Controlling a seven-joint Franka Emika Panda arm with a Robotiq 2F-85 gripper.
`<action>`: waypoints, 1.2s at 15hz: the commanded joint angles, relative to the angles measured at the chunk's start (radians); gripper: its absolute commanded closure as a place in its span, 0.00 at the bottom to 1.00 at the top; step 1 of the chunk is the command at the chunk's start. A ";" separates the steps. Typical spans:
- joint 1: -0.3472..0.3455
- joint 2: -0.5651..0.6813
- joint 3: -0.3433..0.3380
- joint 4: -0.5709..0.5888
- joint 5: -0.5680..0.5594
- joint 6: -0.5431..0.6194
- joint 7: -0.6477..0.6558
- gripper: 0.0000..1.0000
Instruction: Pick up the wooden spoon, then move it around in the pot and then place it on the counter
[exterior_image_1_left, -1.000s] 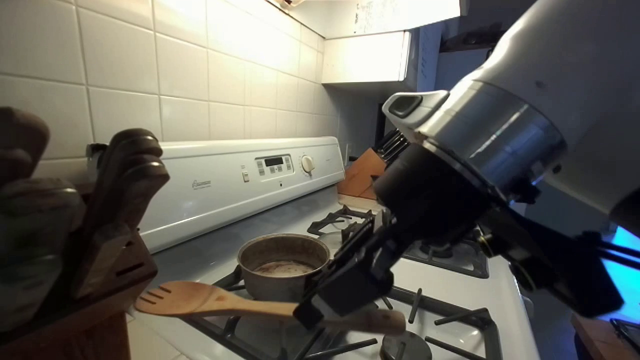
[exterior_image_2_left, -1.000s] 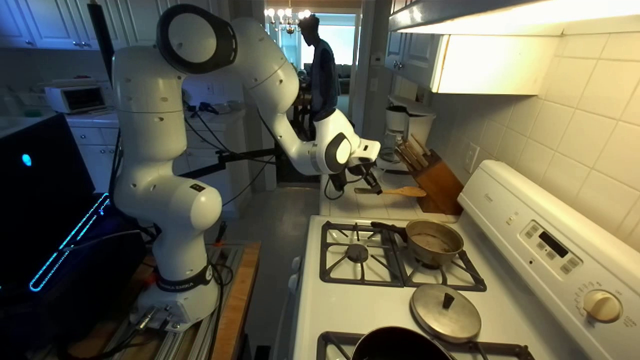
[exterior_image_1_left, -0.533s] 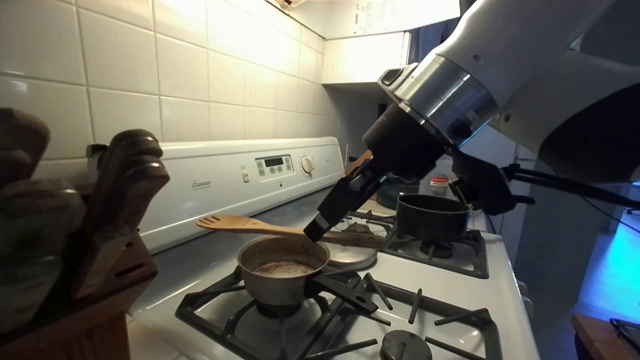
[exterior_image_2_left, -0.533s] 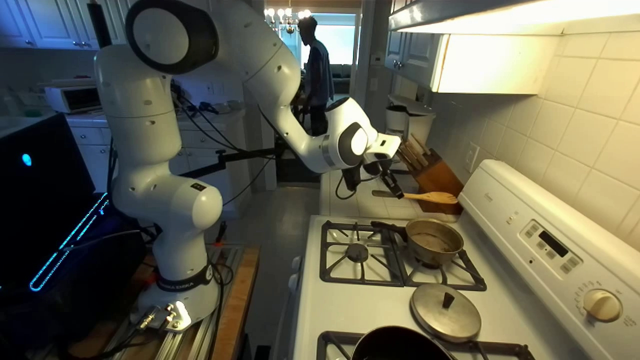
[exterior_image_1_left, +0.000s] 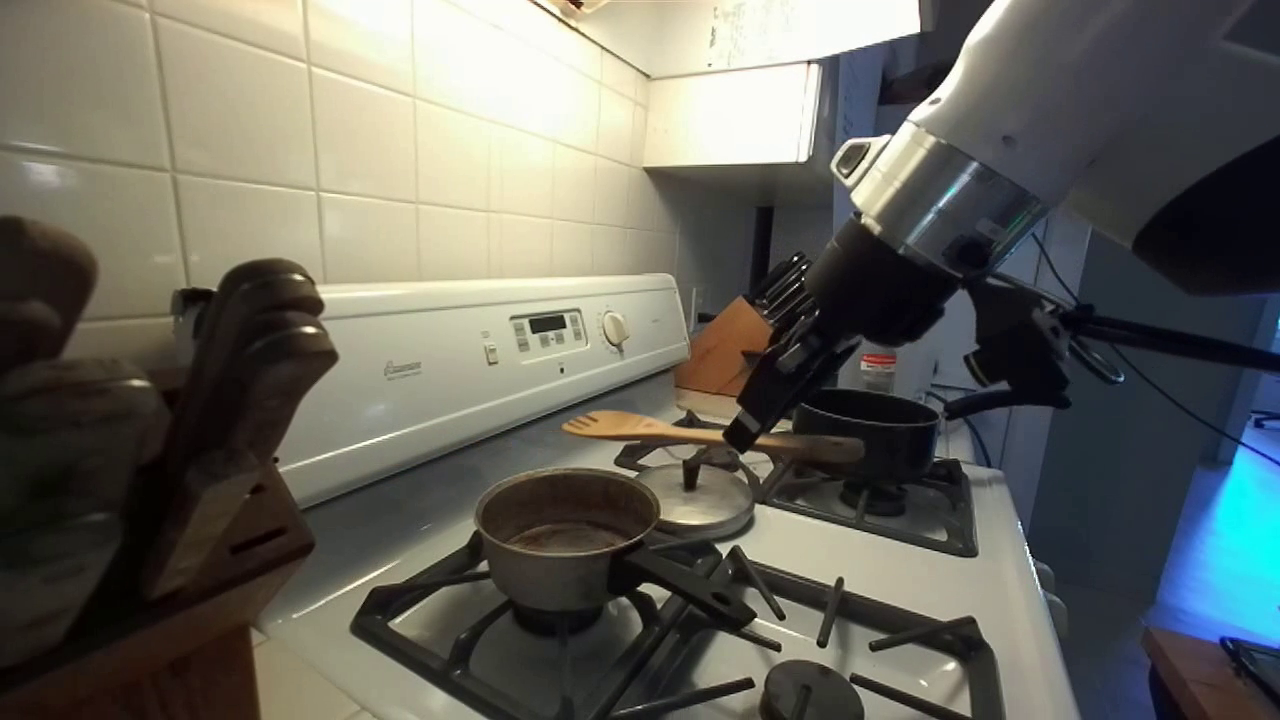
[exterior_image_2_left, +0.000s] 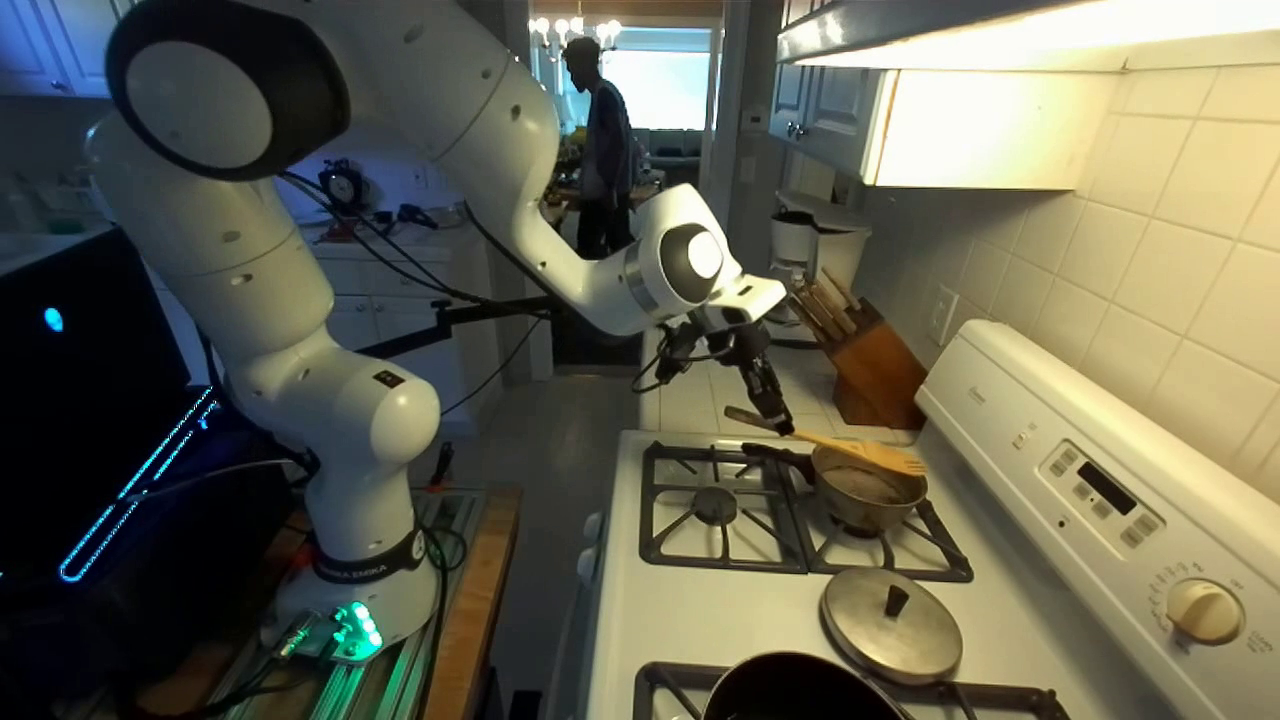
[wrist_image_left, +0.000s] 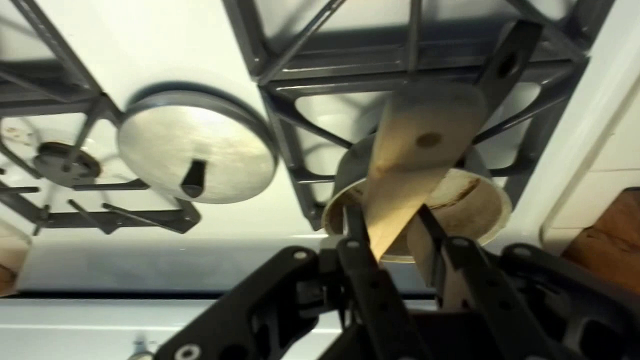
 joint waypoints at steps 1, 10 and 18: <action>-0.255 -0.136 0.223 -0.072 -0.042 -0.105 0.073 0.93; -0.764 -0.074 0.649 -0.113 0.149 -0.011 -0.038 0.73; -1.045 -0.085 0.838 -0.102 0.206 -0.064 -0.078 0.93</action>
